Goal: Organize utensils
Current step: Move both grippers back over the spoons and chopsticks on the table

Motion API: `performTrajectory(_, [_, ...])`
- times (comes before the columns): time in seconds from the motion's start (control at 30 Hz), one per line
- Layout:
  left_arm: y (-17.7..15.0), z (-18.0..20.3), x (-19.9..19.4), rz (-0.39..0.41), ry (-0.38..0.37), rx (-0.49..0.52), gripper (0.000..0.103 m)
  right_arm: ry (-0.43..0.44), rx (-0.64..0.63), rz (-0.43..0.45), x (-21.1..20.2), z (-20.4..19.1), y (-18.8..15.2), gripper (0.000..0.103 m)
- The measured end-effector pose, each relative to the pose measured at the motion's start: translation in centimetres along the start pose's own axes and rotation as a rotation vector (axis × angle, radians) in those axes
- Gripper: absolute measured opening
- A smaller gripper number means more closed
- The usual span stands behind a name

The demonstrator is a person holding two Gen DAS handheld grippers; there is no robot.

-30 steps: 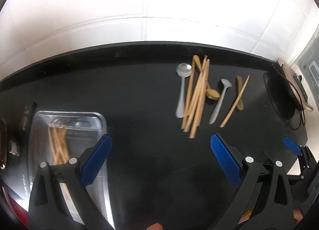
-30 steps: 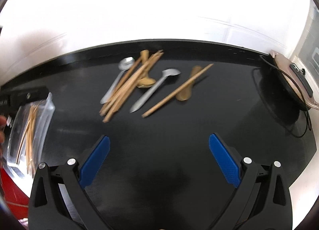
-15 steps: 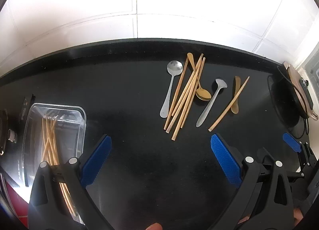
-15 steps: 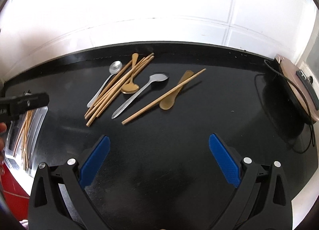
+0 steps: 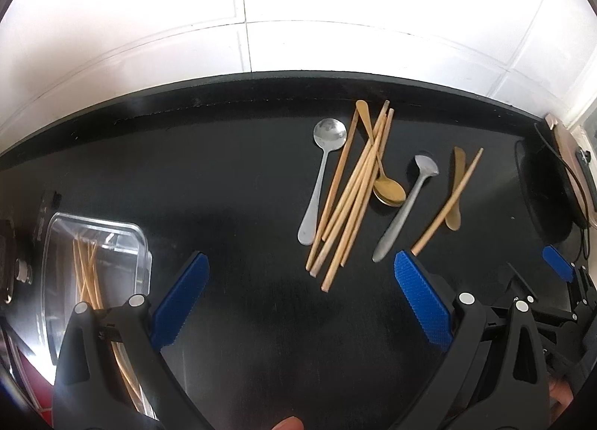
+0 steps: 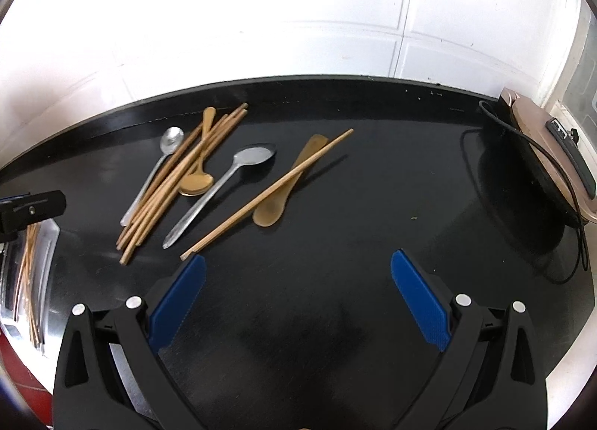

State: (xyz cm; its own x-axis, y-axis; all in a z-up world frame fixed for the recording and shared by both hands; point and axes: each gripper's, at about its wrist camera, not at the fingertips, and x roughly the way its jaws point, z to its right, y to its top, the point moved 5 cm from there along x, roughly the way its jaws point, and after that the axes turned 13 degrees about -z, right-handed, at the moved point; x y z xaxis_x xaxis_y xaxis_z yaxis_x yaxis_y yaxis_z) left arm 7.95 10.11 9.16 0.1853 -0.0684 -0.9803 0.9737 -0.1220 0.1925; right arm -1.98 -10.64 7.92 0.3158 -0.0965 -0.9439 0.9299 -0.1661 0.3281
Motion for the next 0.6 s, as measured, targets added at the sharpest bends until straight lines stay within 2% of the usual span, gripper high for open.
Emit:
performTrajectory(0.2, [3.0, -1.1, 3.4, -0.049, 0.030, -0.006, 0.097, -0.005, 0.021, -0.052, 3.5, 0.8, 2.7, 0.096])
performTrajectory(0.27, [4.1, -1.5, 4.9, -0.071, 0.046, -0.005, 0.097, -0.077, -0.013, -0.050, 5.7, 1.3, 4.6, 0.096])
performTrajectory(0.33, [5.2, -2.0, 6.7, -0.098, 0.054, -0.010, 0.097, -0.140, -0.023, -0.084, 7.8, 2.1, 6.0, 0.096])
performTrajectory(0.43, [6.5, -2.5, 8.4, -0.123, 0.056, -0.013, 0.097, -0.145, 0.030, -0.130, 9.7, 3.3, 7.2, 0.096])
performTrajectory(0.6, [7.5, -2.5, 10.1, -0.119, 0.075, 0.018, 0.097, -0.139, 0.061, -0.151, 11.3, 3.6, 8.4, 0.096])
